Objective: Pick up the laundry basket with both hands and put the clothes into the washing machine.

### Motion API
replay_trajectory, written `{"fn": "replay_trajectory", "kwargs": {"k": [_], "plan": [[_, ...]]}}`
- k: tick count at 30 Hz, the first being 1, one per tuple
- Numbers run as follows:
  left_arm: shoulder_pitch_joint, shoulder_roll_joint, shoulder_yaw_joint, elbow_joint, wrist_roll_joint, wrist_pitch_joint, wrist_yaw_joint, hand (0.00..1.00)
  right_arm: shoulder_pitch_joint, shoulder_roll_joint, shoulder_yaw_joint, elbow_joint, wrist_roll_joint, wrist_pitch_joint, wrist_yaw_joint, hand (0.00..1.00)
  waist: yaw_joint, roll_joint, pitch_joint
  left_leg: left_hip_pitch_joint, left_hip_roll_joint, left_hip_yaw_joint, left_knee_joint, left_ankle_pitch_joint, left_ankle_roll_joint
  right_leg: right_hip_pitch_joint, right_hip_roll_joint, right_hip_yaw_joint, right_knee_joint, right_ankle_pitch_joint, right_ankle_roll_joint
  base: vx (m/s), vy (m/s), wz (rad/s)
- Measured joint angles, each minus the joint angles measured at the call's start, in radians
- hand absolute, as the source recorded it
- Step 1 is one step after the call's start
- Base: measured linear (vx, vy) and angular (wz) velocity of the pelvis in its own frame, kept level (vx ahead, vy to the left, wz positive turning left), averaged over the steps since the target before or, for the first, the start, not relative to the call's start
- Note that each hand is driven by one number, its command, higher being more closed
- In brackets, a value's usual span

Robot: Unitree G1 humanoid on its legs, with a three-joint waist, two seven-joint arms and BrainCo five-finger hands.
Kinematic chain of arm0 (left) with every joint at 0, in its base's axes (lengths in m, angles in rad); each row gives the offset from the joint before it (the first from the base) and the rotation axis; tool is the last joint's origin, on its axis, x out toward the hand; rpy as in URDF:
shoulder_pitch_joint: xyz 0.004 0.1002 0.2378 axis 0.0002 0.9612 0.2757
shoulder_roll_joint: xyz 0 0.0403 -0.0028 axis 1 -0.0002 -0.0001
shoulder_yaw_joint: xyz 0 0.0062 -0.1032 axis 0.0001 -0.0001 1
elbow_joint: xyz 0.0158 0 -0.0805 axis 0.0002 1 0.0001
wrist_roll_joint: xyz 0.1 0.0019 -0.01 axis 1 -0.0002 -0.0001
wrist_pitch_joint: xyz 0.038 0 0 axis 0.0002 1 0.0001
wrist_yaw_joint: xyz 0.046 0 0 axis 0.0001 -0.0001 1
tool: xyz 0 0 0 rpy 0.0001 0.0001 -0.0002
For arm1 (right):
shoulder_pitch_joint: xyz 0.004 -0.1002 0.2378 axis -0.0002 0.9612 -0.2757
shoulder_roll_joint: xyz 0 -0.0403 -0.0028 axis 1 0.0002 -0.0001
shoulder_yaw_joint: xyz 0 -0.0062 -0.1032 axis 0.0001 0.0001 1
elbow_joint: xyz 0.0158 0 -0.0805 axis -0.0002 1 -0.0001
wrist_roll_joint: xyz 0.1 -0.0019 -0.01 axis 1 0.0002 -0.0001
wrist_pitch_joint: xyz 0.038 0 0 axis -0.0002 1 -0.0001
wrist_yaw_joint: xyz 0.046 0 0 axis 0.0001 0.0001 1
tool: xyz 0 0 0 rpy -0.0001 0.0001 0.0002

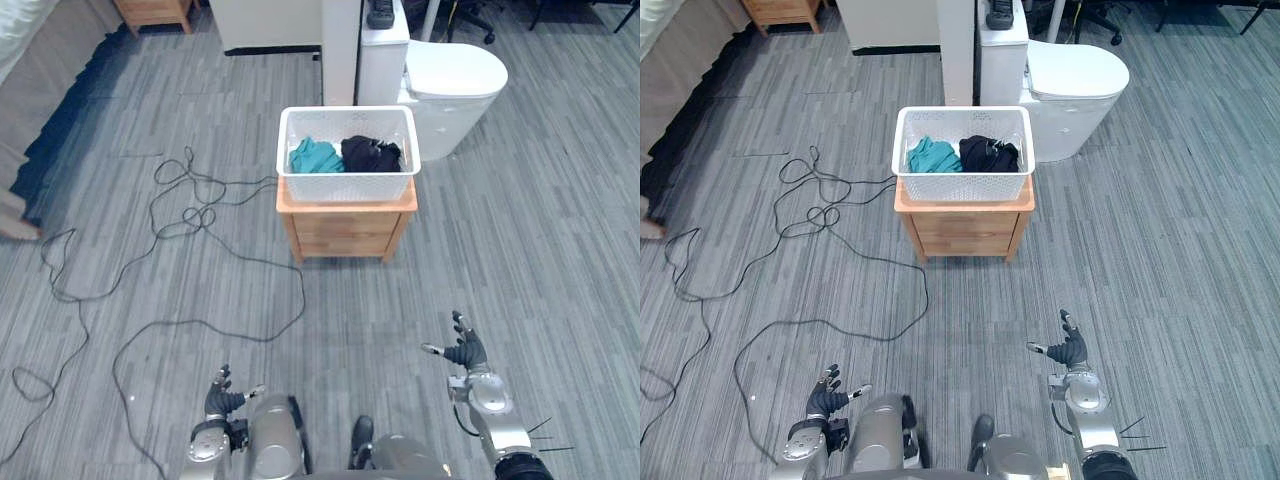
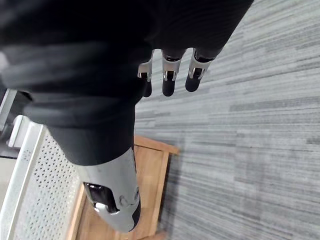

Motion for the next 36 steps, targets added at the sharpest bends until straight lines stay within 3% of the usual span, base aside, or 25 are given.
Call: {"fn": "replay_trajectory", "kwargs": {"k": [1, 2, 3, 4, 5, 6, 7, 8, 9, 12, 13, 15, 16, 17, 19, 21, 22, 23, 25, 27, 28, 30, 36], "plan": [[-0.018, 0.005, 0.017, 0.008, 0.004, 0.006, 0.000, 0.00, 0.002, 0.015, 0.004, 0.010, 0.000, 0.002, 0.000, 0.00, -0.001, -0.041, -0.014, -0.002, -0.031, 0.016, 0.021, -0.038, -0.013, -0.001, -0.044, 0.004, 0.003, 0.000, 0.016, 0.52, 0.222, -0.10], [-0.024, -0.001, 0.033, 0.000, 0.007, 0.004, -0.001, 0.00, 0.011, 0.017, 0.003, 0.008, -0.001, 0.001, 0.001, 0.00, 0.002, -0.058, -0.023, -0.017, -0.050, 0.024, 0.079, -0.093, 0.015, -0.010, -0.071, 0.013, 0.043, 0.004, 0.032, 0.63, 0.256, -0.07], [-0.019, -0.008, 0.034, 0.001, 0.011, 0.006, -0.001, 0.00, 0.011, 0.020, 0.004, 0.012, -0.010, 0.001, 0.001, 0.00, 0.007, -0.060, -0.023, -0.008, -0.048, 0.047, 0.146, -0.173, 0.026, -0.032, -0.099, 0.031, 0.159, -0.014, 0.064, 0.52, 0.223, -0.26], [-0.008, -0.011, 0.034, 0.001, 0.011, 0.007, -0.001, 0.00, 0.010, 0.025, 0.004, 0.015, -0.013, 0.001, 0.002, 0.00, 0.010, -0.060, -0.023, 0.009, -0.050, 0.053, 0.169, -0.208, 0.030, -0.063, -0.115, 0.039, 0.255, -0.022, 0.090, 0.50, 0.226, -0.36], [0.005, -0.003, 0.034, 0.002, 0.009, 0.010, -0.001, 0.00, 0.013, 0.038, 0.005, 0.018, -0.024, 0.001, 0.002, 0.00, 0.004, -0.059, -0.023, 0.067, -0.057, 0.074, 0.198, -0.268, 0.045, -0.161, -0.163, 0.061, 0.558, 0.016, 0.196, 0.38, 0.182, -0.21], [0.005, 0.004, 0.031, 0.003, 0.009, 0.012, -0.001, 0.00, 0.017, 0.040, 0.008, 0.018, -0.033, 0.001, 0.003, 0.00, 0.000, -0.059, -0.023, 0.094, -0.062, 0.076, 0.203, -0.288, 0.051, -0.206, -0.177, 0.068, 0.681, 0.022, 0.226, 0.48, 0.191, -0.07], [0.005, 0.015, 0.031, 0.002, 0.009, 0.011, 0.001, 0.00, 0.019, 0.040, 0.022, 0.021, -0.039, 0.003, 0.003, 0.00, -0.007, -0.058, -0.022, 0.131, -0.065, 0.076, 0.208, -0.311, 0.060, -0.264, -0.197, 0.066, 0.832, 0.015, 0.217, 0.48, 0.132, 0.07], [0.007, 0.024, 0.031, 0.007, 0.009, 0.012, 0.002, 0.00, 0.020, 0.042, 0.039, 0.022, -0.041, 0.004, 0.003, 0.00, -0.021, -0.059, -0.021, 0.193, -0.070, 0.074, 0.192, -0.333, 0.066, -0.332, -0.218, 0.039, 0.956, -0.010, 0.170, 0.54, 0.114, 0.07], [0.007, 0.039, 0.031, 0.012, 0.009, 0.012, 0.003, 0.00, 0.022, 0.047, 0.043, 0.022, -0.042, 0.004, 0.003, 0.00, -0.028, -0.059, -0.021, 0.259, -0.075, 0.074, 0.150, -0.337, 0.065, -0.382, -0.225, 0.011, 0.982, -0.033, 0.127, 0.50, 0.065, 0.06], [0.006, 0.042, 0.033, 0.012, 0.009, 0.012, 0.003, 0.00, 0.020, 0.050, 0.042, 0.021, -0.042, 0.003, 0.003, 0.00, -0.051, -0.055, -0.020, 0.367, -0.075, 0.067, 0.065, -0.334, 0.061, -0.452, -0.203, -0.042, 0.810, -0.062, 0.091, 0.33, -0.006, 0.12], [0.002, 0.042, 0.033, 0.014, 0.009, 0.011, 0.003, 0.00, 0.022, 0.047, 0.039, 0.022, -0.041, 0.003, 0.003, 0.00, -0.051, -0.055, -0.020, 0.394, -0.069, 0.067, 0.054, -0.334, 0.060, -0.467, -0.173, -0.052, 0.636, -0.060, 0.091, 0.40, -0.103, 0.17], [-0.002, 0.048, 0.032, 0.020, 0.010, 0.012, 0.003, 0.00, 0.038, 0.048, 0.030, 0.021, -0.041, 0.004, 0.003, 0.00, -0.052, -0.065, -0.026, 0.420, -0.071, 0.059, 0.049, -0.342, 0.021, -0.464, -0.123, -0.046, 0.348, 0.051, 0.065, 0.40, -0.133, 0.37], [-0.008, 0.034, 0.033, 0.030, 0.011, 0.012, 0.002, 0.00, 0.059, 0.039, 0.021, 0.023, -0.039, 0.004, 0.002, 0.00, -0.060, -0.058, -0.028, 0.438, -0.077, 0.028, 0.052, -0.368, -0.019, -0.450, -0.107, -0.024, 0.293, 0.191, 0.010, 0.34, -0.101, 0.38], [-0.001, 0.013, 0.032, 0.039, 0.012, 0.011, 0.000, 0.00, 0.071, 0.028, 0.020, 0.031, -0.037, 0.011, 0.002, 0.00, -0.054, -0.029, -0.052, 0.437, -0.044, 0.008, 0.051, -0.374, -0.035, -0.447, -0.089, -0.042, 0.285, 0.187, 0.001, 0.35, -0.115, 0.27], [0.000, 0.005, 0.033, 0.043, 0.013, 0.012, 0.000, 0.00, 0.075, 0.029, 0.019, 0.018, -0.037, 0.012, 0.002, 0.00, -0.053, -0.012, -0.057, 0.411, -0.016, -0.002, 0.102, -0.372, -0.061, -0.418, -0.071, -0.068, 0.242, 0.170, -0.006, 0.30, -0.144, 0.19], [-0.008, -0.005, 0.033, 0.042, 0.013, 0.012, 0.000, 0.00, 0.095, 0.035, 0.012, 0.000, -0.037, 0.012, 0.002, 0.00, -0.052, -0.011, -0.055, 0.349, 0.016, -0.010, 0.271, -0.349, -0.100, -0.364, -0.064, -0.095, 0.207, 0.157, -0.013, 0.26, -0.142, 0.37], [-0.005, -0.013, 0.033, 0.042, 0.013, 0.012, 0.000, 0.00, 0.112, 0.038, 0.004, -0.019, -0.037, 0.012, 0.002, 0.00, -0.048, -0.012, -0.054, 0.317, 0.036, -0.008, 0.373, -0.333, -0.136, -0.318, -0.061, -0.103, 0.183, 0.153, -0.018, 0.24, -0.063, 0.17], [0.005, -0.026, 0.031, 0.043, 0.013, 0.012, -0.002, 0.00, 0.127, 0.043, -0.016, -0.038, -0.036, 0.009, -0.001, 0.00, -0.044, -0.014, -0.054, 0.291, 0.063, 0.013, 0.442, -0.343, -0.125, -0.259, -0.058, -0.106, 0.153, 0.152, -0.019, 0.27, -0.039, 0.06], [0.013, -0.033, 0.031, 0.042, 0.013, 0.012, -0.002, 0.00, 0.120, 0.050, -0.049, -0.051, -0.036, 0.009, -0.014, 0.00, -0.044, -0.015, -0.055, 0.286, 0.070, 0.017, 0.379, -0.348, -0.115, -0.235, -0.059, -0.102, 0.134, 0.153, -0.018, 0.20, 0.040, -0.12], [0.014, -0.035, 0.032, 0.042, 0.013, 0.012, -0.002, 0.00, 0.114, 0.056, -0.101, -0.074, -0.036, 0.008, -0.026, 0.00, -0.048, 0.020, -0.065, 0.286, 0.076, 0.001, 0.122, -0.294, -0.117, -0.242, -0.046, -0.084, 0.129, 0.155, 0.001, 0.12, 0.129, -0.23], [0.013, -0.032, 0.036, 0.045, 0.012, 0.012, 0.000, 0.00, 0.113, 0.062, -0.109, -0.069, -0.037, 0.011, -0.033, 0.00, -0.045, 0.019, -0.068, 0.302, 0.071, 0.000, 0.093, -0.297, -0.112, -0.241, -0.045, -0.073, 0.119, 0.156, 0.013, 0.09, 0.109, -0.16], [0.016, -0.027, 0.061, 0.049, 0.008, 0.013, 0.003, 0.00, 0.125, 0.078, -0.133, -0.076, -0.037, 0.018, -0.055, 0.00, -0.045, -0.012, -0.081, 0.347, 0.015, 0.019, -0.012, -0.253, -0.088, -0.218, -0.073, -0.062, 0.049, 0.186, 0.045, 0.10, 0.121, -0.04], [0.043, -0.027, 0.111, 0.024, -0.002, 0.013, 0.021, 0.00, 0.142, 0.080, -0.176, -0.141, -0.037, 0.023, -0.087, 0.00, -0.047, -0.010, -0.092, 0.427, -0.029, 0.050, -0.122, -0.221, -0.072, -0.176, -0.096, -0.035, -0.008, 0.208, 0.068, 0.04, 0.063, -0.11]]}}
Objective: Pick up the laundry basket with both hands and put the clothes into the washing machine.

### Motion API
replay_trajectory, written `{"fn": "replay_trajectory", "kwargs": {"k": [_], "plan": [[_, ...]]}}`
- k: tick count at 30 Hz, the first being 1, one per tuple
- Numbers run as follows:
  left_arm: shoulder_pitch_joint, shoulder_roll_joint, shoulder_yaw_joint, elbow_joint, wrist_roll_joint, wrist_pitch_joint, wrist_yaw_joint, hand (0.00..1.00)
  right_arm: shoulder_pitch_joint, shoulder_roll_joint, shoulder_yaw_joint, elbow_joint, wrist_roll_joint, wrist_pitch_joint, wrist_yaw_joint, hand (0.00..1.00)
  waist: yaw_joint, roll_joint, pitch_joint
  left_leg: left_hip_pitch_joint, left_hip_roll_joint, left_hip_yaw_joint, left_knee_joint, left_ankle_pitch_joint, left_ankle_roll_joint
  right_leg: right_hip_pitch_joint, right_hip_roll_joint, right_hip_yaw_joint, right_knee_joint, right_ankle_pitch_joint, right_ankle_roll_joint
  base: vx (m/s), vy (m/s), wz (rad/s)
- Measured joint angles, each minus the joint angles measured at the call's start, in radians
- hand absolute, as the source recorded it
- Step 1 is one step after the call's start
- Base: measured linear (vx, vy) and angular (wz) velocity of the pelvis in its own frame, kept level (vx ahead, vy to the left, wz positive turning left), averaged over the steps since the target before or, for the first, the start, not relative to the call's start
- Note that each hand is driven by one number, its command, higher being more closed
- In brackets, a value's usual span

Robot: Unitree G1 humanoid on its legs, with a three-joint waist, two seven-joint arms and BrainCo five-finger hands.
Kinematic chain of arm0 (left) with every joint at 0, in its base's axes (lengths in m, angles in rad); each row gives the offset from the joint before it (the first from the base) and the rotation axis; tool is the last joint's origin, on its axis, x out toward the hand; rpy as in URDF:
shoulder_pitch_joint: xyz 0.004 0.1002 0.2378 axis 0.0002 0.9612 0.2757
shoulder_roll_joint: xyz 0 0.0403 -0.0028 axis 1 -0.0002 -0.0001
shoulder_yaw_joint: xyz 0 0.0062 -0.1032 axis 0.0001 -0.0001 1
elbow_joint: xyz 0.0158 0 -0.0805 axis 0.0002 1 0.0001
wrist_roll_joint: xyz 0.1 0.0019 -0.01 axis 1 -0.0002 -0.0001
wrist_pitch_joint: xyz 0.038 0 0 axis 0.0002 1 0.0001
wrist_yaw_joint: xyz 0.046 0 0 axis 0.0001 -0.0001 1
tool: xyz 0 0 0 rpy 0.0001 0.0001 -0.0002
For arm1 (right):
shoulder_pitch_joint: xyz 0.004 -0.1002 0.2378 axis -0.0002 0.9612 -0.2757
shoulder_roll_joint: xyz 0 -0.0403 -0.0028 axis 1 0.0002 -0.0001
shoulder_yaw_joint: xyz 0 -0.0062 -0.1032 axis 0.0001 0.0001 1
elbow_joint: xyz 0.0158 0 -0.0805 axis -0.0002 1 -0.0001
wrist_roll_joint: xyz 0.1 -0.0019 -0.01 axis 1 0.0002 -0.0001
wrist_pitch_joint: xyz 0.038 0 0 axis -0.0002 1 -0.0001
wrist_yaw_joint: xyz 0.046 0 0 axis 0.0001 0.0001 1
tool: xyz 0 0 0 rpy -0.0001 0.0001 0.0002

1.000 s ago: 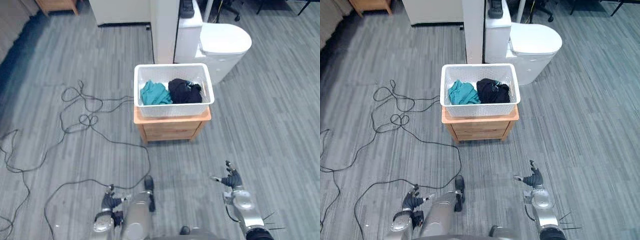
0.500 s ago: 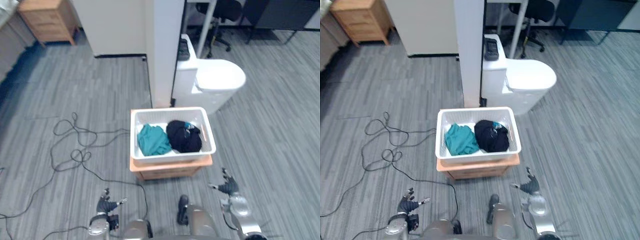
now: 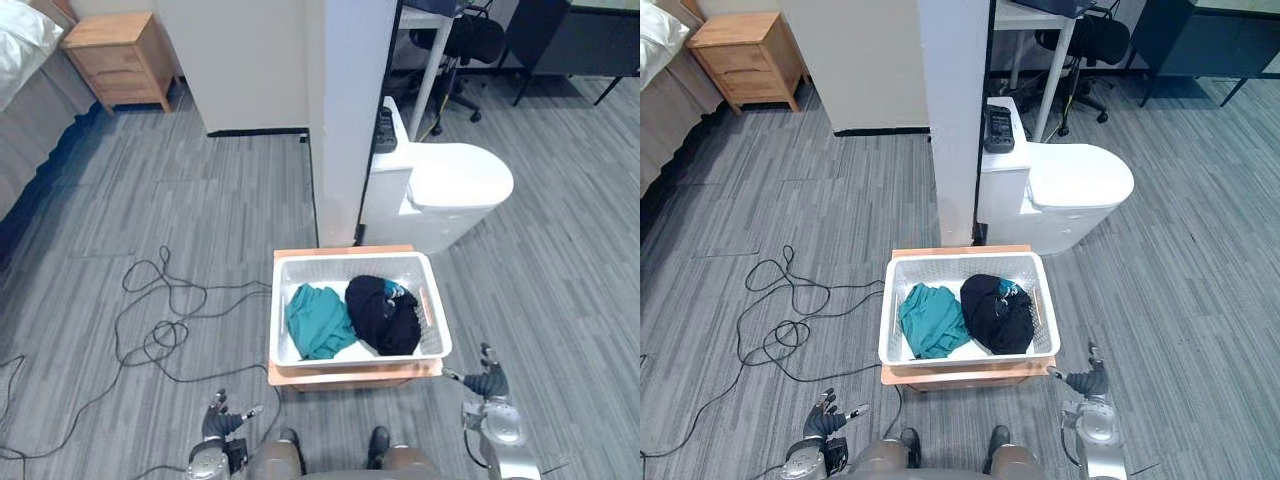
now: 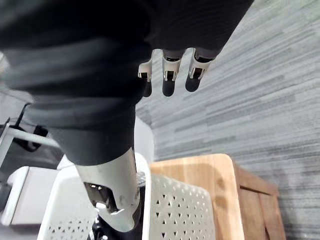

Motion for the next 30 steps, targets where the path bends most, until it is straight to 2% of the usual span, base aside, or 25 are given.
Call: {"fn": "replay_trajectory", "kwargs": {"k": [5, 9, 13, 16, 20, 24, 25, 30], "plan": [[0.011, 0.004, -0.002, -0.105, -0.037, -0.003, 0.002, 0.00, -0.028, -0.001, 0.001, -0.005, 0.000, 0.000, -0.002, 0.00, 0.000, 0.000, -0.007, 0.019, -0.002, 0.001, -0.024, 0.008, -0.001, 0.014, 0.014, 0.007, -0.024, 0.014, -0.012, 0.01, -0.012, -0.06], [-0.008, 0.008, -0.036, -0.122, -0.035, -0.003, 0.002, 0.00, -0.057, -0.021, 0.026, 0.003, 0.000, 0.000, -0.001, 0.00, -0.001, 0.001, -0.016, 0.036, -0.008, -0.009, -0.060, 0.030, 0.000, 0.026, 0.016, 0.005, -0.046, 0.027, -0.014, -0.01, -0.010, 0.00], [-0.062, 0.014, -0.123, -0.121, -0.022, -0.002, 0.006, 0.00, -0.116, -0.063, 0.104, 0.059, -0.007, 0.007, 0.004, 0.00, -0.002, -0.001, -0.018, 0.040, -0.018, -0.033, -0.101, 0.064, 0.006, 0.025, 0.014, -0.011, -0.061, 0.043, -0.017, -0.07, -0.012, 0.13], [-0.122, 0.016, -0.178, -0.108, 0.001, 0.007, 0.037, 0.00, -0.207, -0.080, 0.187, 0.114, -0.030, 0.017, 0.007, 0.00, -0.002, -0.006, -0.016, 0.027, -0.022, -0.038, -0.131, 0.094, 0.007, -0.001, 0.014, -0.013, -0.070, 0.063, -0.020, -0.11, -0.007, 0.02], [-0.313, 0.024, -0.244, -0.082, 0.006, 0.016, 0.077, 0.00, -0.455, -0.101, 0.293, 0.216, -0.040, 0.020, 0.006, 0.00, 0.001, -0.009, 0.052, -0.107, -0.024, -0.038, -0.104, 0.130, 0.014, -0.127, 0.008, -0.001, -0.056, 0.109, -0.029, -0.18, 0.003, -0.04], [-0.476, 0.033, -0.251, -0.056, 0.006, 0.016, 0.111, 0.00, -0.649, -0.102, 0.321, 0.305, -0.038, 0.027, 0.005, 0.00, 0.000, -0.004, 0.127, -0.212, -0.023, -0.029, -0.061, 0.134, 0.012, -0.230, 0.000, 0.015, -0.029, 0.131, -0.027, -0.16, 0.019, -0.10], [-0.562, 0.049, -0.251, 0.003, 0.006, 0.017, 0.124, 0.00, -0.727, -0.115, 0.332, 0.366, -0.037, 0.031, 0.004, 0.00, -0.001, 0.000, 0.143, -0.259, -0.022, -0.026, -0.050, 0.140, 0.015, -0.276, -0.003, 0.018, -0.025, 0.145, -0.030, -0.09, 0.016, -0.06], [-0.745, 0.092, -0.243, 0.108, 0.006, 0.021, 0.155, 0.00, -0.861, -0.141, 0.334, 0.441, 0.004, 0.048, 0.004, 0.00, -0.004, 0.002, 0.203, -0.321, -0.022, -0.025, -0.037, 0.157, 0.029, -0.332, -0.008, 0.019, -0.027, 0.169, -0.033, -0.01, 0.002, -0.01]]}}
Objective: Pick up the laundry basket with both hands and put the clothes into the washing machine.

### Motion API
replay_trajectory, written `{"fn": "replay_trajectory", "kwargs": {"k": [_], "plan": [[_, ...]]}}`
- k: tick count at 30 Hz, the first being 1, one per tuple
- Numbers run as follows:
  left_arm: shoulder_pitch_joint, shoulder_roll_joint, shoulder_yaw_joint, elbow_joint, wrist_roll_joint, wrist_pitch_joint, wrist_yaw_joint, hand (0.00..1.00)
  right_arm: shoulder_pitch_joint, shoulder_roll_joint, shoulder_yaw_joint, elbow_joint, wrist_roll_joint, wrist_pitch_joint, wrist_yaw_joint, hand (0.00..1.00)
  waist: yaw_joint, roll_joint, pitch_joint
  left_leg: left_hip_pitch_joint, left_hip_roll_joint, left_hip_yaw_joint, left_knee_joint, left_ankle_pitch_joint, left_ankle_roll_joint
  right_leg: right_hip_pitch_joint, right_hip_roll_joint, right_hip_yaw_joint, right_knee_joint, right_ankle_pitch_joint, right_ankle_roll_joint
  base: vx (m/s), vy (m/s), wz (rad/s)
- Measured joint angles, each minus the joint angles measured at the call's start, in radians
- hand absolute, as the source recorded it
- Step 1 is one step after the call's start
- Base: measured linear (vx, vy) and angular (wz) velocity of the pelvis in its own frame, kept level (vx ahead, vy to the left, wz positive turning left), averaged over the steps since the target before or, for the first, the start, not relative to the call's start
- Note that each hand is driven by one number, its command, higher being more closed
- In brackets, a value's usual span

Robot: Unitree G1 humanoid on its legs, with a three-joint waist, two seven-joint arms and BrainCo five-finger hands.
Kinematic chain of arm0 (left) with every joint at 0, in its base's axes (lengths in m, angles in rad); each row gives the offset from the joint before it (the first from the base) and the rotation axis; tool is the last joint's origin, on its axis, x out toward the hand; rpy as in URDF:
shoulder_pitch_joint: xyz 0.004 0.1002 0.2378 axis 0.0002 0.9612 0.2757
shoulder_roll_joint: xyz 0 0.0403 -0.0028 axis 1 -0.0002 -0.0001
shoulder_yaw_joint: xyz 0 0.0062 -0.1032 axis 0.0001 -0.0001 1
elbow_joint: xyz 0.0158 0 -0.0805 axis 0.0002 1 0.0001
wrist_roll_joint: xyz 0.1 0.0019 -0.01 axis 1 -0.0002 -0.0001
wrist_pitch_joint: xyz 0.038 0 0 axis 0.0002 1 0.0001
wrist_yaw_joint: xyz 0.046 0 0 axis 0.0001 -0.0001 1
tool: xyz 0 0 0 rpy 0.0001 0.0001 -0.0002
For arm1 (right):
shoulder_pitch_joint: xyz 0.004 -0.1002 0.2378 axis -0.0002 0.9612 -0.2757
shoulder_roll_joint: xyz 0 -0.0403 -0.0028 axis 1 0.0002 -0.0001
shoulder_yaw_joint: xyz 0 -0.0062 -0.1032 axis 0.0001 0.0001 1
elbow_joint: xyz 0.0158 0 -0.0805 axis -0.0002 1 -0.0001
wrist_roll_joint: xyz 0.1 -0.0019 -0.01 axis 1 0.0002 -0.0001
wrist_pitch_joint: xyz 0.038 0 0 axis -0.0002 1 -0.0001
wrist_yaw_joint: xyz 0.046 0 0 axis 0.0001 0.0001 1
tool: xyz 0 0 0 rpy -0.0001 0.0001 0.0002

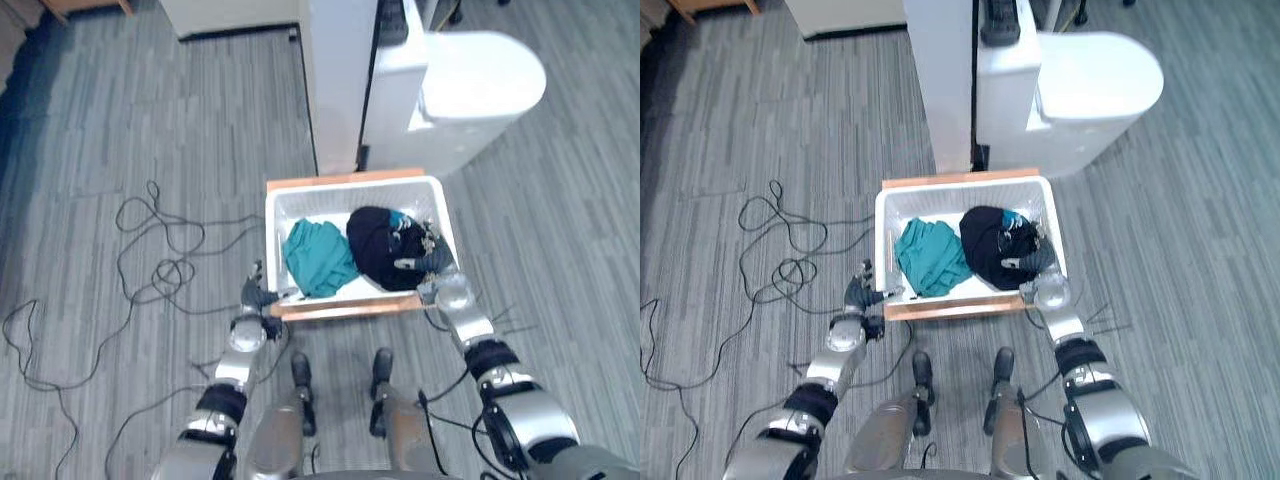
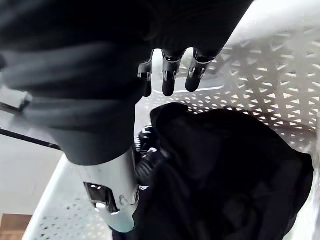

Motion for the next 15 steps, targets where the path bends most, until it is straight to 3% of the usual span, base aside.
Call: {"fn": "replay_trajectory", "kwargs": {"k": [1, 10, 15], "plan": [[-0.038, 0.006, 0.000, 0.020, 0.000, 0.006, 0.000, 1.00, -0.015, -0.004, 0.000, 0.001, 0.012, 0.001, 0.000, 0.00, -0.002, 0.000, 0.018, -0.001, -0.001, -0.001, 0.000, 0.001, 0.002, 0.000, -0.001, -0.001, 0.000, 0.000, 0.000, 0.00, 0.000, 0.00], [-0.135, 0.032, -0.005, 0.042, 0.029, 0.020, -0.006, 1.00, -0.095, 0.008, 0.004, 0.034, 0.116, 0.001, 0.003, 0.00, -0.017, 0.000, 0.040, -0.036, -0.011, -0.001, 0.004, 0.001, 0.004, -0.035, -0.003, 0.006, 0.000, 0.003, 0.000, 0.02, 0.007, -0.01], [-0.133, 0.050, -0.004, 0.035, 0.030, 0.030, 0.001, 1.00, -0.056, 0.020, 0.020, -0.150, 0.114, -0.004, -0.017, 0.00, -0.027, 0.000, 0.044, -0.035, -0.009, 0.017, 0.004, 0.000, 0.005, -0.047, 0.000, 0.028, 0.000, 0.006, 0.000, 0.00, -0.002, -0.11]]}}
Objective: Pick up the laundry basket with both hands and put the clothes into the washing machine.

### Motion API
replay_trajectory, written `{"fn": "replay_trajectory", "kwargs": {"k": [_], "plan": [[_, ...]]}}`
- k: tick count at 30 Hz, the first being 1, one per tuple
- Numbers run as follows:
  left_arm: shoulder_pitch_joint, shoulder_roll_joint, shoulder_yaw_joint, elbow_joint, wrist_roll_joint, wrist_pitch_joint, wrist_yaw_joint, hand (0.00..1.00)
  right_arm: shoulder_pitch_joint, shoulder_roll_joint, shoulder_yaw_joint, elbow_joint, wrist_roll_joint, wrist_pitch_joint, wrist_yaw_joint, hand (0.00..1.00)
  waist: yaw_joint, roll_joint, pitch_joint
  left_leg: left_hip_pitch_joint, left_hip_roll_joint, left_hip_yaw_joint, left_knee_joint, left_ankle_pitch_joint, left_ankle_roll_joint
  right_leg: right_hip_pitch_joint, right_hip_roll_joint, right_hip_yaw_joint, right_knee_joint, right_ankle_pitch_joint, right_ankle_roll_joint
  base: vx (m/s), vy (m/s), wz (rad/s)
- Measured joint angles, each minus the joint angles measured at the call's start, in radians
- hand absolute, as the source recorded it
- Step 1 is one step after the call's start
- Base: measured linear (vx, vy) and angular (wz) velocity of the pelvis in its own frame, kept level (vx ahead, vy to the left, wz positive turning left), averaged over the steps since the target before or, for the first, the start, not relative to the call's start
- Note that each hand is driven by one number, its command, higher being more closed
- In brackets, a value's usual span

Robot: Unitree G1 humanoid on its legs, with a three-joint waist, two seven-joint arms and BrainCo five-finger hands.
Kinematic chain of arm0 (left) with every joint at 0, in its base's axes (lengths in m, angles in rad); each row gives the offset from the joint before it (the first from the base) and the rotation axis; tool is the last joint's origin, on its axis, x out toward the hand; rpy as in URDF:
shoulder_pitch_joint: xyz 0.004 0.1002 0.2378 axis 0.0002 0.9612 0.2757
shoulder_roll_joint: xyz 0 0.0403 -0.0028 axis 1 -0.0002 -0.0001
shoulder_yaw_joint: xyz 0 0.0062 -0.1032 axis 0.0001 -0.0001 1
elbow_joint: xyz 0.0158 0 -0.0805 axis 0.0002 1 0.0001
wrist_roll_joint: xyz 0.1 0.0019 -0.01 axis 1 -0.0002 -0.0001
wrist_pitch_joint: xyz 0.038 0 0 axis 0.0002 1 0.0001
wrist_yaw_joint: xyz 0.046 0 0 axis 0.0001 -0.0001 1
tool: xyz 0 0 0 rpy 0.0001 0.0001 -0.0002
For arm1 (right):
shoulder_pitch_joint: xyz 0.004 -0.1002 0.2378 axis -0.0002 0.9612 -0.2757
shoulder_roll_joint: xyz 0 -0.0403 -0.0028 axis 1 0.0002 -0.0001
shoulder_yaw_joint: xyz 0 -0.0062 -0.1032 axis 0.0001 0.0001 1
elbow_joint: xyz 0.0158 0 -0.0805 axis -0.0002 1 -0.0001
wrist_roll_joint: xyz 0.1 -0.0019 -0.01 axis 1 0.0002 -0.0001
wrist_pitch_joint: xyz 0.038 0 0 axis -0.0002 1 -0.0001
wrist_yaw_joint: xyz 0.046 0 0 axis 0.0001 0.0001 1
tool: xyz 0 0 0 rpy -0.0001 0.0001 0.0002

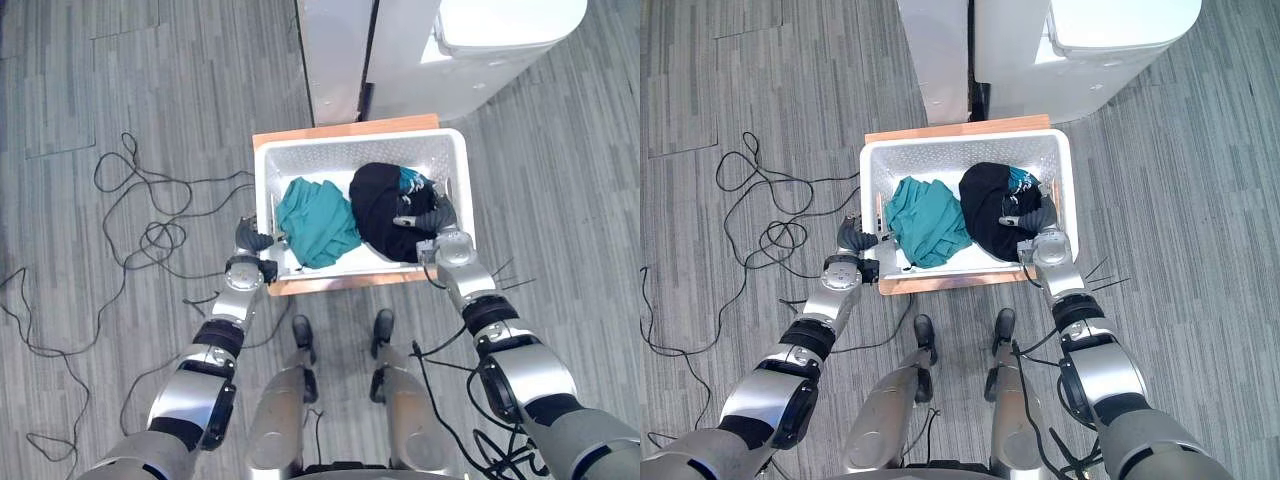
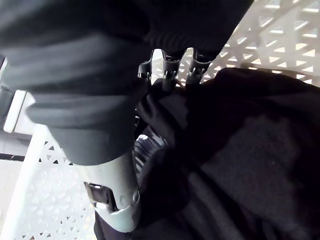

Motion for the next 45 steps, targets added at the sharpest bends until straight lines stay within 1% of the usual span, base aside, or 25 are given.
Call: {"fn": "replay_trajectory", "kwargs": {"k": [3, 5, 6, 8, 12, 16, 19, 20, 22, 26, 27, 29, 33, 38, 42, 45], "plan": [[0.012, -0.001, 0.000, -0.002, 0.001, 0.009, 0.001, 1.00, 0.049, 0.008, -0.020, -0.118, -0.005, -0.007, -0.022, 0.00, -0.010, 0.000, 0.000, 0.001, 0.000, 0.000, 0.000, 0.000, 0.000, 0.000, 0.000, 0.001, 0.000, 0.000, 0.000, 0.00, -0.002, -0.01], [0.050, -0.002, 0.000, -0.041, 0.014, 0.016, 0.003, 1.00, 0.090, 0.037, -0.069, -0.211, -0.031, -0.026, -0.058, 0.00, -0.023, 0.000, 0.000, 0.005, 0.000, 0.002, -0.002, -0.001, 0.001, 0.004, 0.001, 0.003, -0.003, 0.001, 0.000, 0.04, 0.001, -0.02], [0.058, -0.005, 0.000, -0.046, 0.019, 0.016, 0.004, 1.00, 0.103, 0.037, -0.073, -0.232, -0.044, -0.030, -0.069, 0.00, -0.023, 0.000, 0.000, 0.008, 0.000, 0.003, -0.002, -0.001, 0.001, 0.008, 0.001, 0.004, -0.005, 0.001, 0.000, 0.04, 0.003, -0.04], [0.094, -0.024, 0.000, -0.055, 0.021, 0.021, 0.020, 1.00, 0.150, 0.035, -0.104, -0.294, -0.102, -0.038, -0.099, 0.00, -0.027, 0.000, 0.000, 0.030, 0.001, 0.004, -0.004, -0.005, 0.004, 0.032, 0.004, 0.008, -0.018, 0.004, 0.002, 0.04, 0.005, -0.07], [0.143, -0.033, 0.002, -0.089, 0.030, 0.024, 0.023, 1.00, 0.201, 0.032, -0.147, -0.341, -0.201, -0.040, -0.143, 0.00, -0.026, 0.000, 0.000, 0.036, 0.002, 0.009, -0.004, -0.009, 0.003, 0.036, 0.005, 0.017, -0.019, 0.004, 0.002, 0.02, 0.002, -0.05], [0.181, -0.047, 0.003, -0.122, 0.050, 0.025, 0.040, 1.00, 0.265, 0.033, -0.184, -0.339, -0.249, -0.027, -0.162, 0.00, -0.025, 0.000, 0.000, 0.036, 0.001, 0.009, -0.004, -0.009, 0.003, 0.036, 0.004, 0.017, -0.019, 0.005, 0.003, 0.00, 0.000, 0.00], [0.202, -0.049, 0.003, -0.141, 0.054, 0.025, 0.040, 1.00, 0.277, 0.031, -0.220, -0.269, -0.255, -0.012, -0.175, 0.00, -0.026, 0.000, 0.000, 0.035, 0.001, 0.009, -0.002, -0.010, 0.004, 0.036, 0.003, 0.018, -0.018, 0.006, 0.004, 0.00, 0.000, 0.00], [0.206, -0.049, 0.003, -0.144, 0.054, 0.025, 0.039, 1.00, 0.276, 0.028, -0.225, -0.225, -0.254, 0.004, -0.177, 0.00, -0.025, 0.000, 0.000, 0.033, 0.001, 0.009, 0.002, -0.010, 0.004, 0.036, 0.003, 0.017, -0.018, 0.006, 0.005, 0.00, 0.000, 0.00], [0.208, -0.049, 0.003, -0.145, 0.054, 0.025, 0.039, 1.00, 0.272, 0.022, -0.221, -0.152, -0.253, 0.009, -0.173, 0.00, -0.024, 0.000, 0.000, 0.022, 0.004, 0.008, 0.022, -0.020, 0.005, 0.034, 0.004, 0.017, -0.017, 0.007, 0.005, 0.00, 0.000, 0.00], [0.204, -0.048, 0.003, -0.149, 0.053, 0.025, 0.038, 1.00, 0.252, 0.008, -0.210, -0.044, -0.231, 0.027, -0.117, 0.00, -0.024, 0.000, 0.000, -0.009, 0.012, 0.001, 0.072, -0.042, 0.008, 0.029, 0.003, 0.013, -0.015, 0.009, 0.009, 0.00, 0.004, 0.01], [0.204, -0.047, 0.003, -0.149, 0.053, 0.025, 0.038, 1.00, 0.249, 0.005, -0.201, -0.040, -0.229, 0.027, -0.109, 1.00, -0.024, 0.000, 0.000, -0.015, 0.014, 0.000, 0.081, -0.046, 0.008, 0.027, 0.003, 0.013, -0.014, 0.009, 0.009, 0.00, 0.000, 0.00], [0.201, -0.046, 0.003, -0.162, 0.052, 0.021, 0.038, 1.00, 0.222, -0.015, -0.161, -0.009, -0.219, 0.027, -0.072, 1.00, -0.023, 0.000, 0.000, -0.039, 0.015, -0.003, 0.109, -0.056, 0.012, 0.015, 0.003, 0.010, -0.008, 0.009, 0.009, 0.00, 0.009, 0.02], [0.199, -0.046, 0.003, -0.172, 0.045, 0.021, 0.036, 1.00, 0.201, -0.030, -0.134, 0.018, -0.200, 0.024, -0.043, 1.00, -0.022, 0.001, 0.000, -0.061, 0.017, -0.017, 0.137, -0.066, 0.013, 0.012, 0.003, -0.003, -0.007, 0.009, 0.009, 0.00, 0.016, 0.08], [0.212, -0.040, 0.002, -0.208, 0.037, 0.021, 0.034, 1.00, 0.200, -0.031, -0.130, 0.009, -0.191, 0.020, -0.031, 1.00, -0.019, 0.002, 0.001, -0.077, 0.020, -0.017, 0.157, -0.077, 0.013, 0.002, 0.004, -0.002, -0.003, 0.009, 0.009, 0.01, 0.007, 0.00], [0.298, -0.042, 0.000, -0.329, 0.035, 0.022, 0.021, 1.00, 0.292, -0.020, -0.154, -0.104, -0.175, 0.025, -0.035, 1.00, -0.014, 0.002, 0.001, -0.077, 0.030, -0.016, 0.165, -0.087, 0.012, 0.005, 0.007, -0.002, -0.004, 0.007, 0.009, 0.04, -0.002, -0.02], [0.423, -0.064, -0.006, -0.436, 0.015, 0.023, 0.013, 1.00, 0.434, 0.029, -0.194, -0.267, -0.164, 0.025, -0.053, 1.00, -0.010, 0.002, 0.001, -0.037, 0.033, -0.014, 0.172, -0.109, 0.008, 0.050, 0.011, -0.002, -0.008, -0.007, 0.010, 0.07, 0.009, -0.02]]}}
